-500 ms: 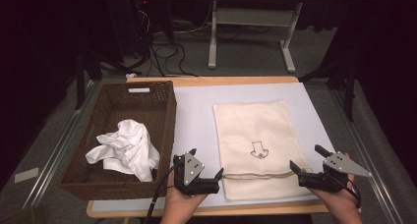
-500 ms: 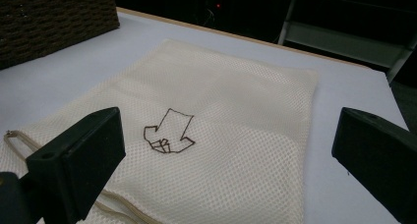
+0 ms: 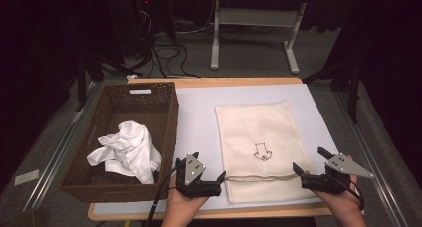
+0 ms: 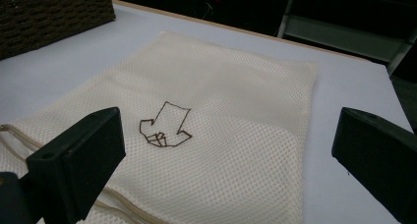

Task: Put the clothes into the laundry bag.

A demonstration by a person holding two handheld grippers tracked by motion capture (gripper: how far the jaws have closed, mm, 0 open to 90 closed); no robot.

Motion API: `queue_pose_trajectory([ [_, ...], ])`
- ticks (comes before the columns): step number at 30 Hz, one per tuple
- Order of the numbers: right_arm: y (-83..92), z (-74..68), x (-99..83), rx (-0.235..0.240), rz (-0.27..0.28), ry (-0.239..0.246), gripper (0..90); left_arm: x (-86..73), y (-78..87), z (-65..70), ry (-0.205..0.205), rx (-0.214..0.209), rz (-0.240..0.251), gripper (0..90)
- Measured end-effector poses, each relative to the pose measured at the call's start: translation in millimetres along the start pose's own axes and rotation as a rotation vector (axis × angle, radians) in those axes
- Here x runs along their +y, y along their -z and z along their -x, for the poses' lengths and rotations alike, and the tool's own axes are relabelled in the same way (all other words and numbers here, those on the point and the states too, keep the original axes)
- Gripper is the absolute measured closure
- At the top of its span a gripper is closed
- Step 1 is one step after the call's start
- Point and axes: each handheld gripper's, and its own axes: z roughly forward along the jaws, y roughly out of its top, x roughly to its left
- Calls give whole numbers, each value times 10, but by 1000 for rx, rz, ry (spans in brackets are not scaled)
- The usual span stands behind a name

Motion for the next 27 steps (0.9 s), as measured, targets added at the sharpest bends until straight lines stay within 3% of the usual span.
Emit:
queue_pose_trajectory([
  [4, -10, 0, -13, 1, -11, -7, 4, -11, -36, 40, -3, -12, -16, 7],
  [8, -22, 2, -20, 5, -14, -9, 4, -75, -124, 109, -15, -55, -81, 25],
  [11, -32, 3, -22, 8, -16, -7, 4, -124, -186, 150, -10, -75, -126, 91],
  [15, -39, 11, -27, 11, -18, -7, 4, -181, -262, 240, -26, -132, -172, 196],
  [16, -39, 11, -27, 11, -18, -7, 4, -181, -262, 240, -26, -132, -172, 252],
  [17, -39, 15, -31, 13, -20, -9, 4, -215, -288, 282, -29, -173, -202, 320],
  [18, -39, 15, -31, 13, -20, -9, 4, -215, -288, 282, -29, -173, -202, 366],
  [20, -31, 20, -31, 13, -19, -15, 4, -269, -323, 290, -5, -223, -268, 454],
  [27, -40, 11, -31, 19, -22, -10, 4, -334, -388, 275, 39, -236, -321, 558],
])
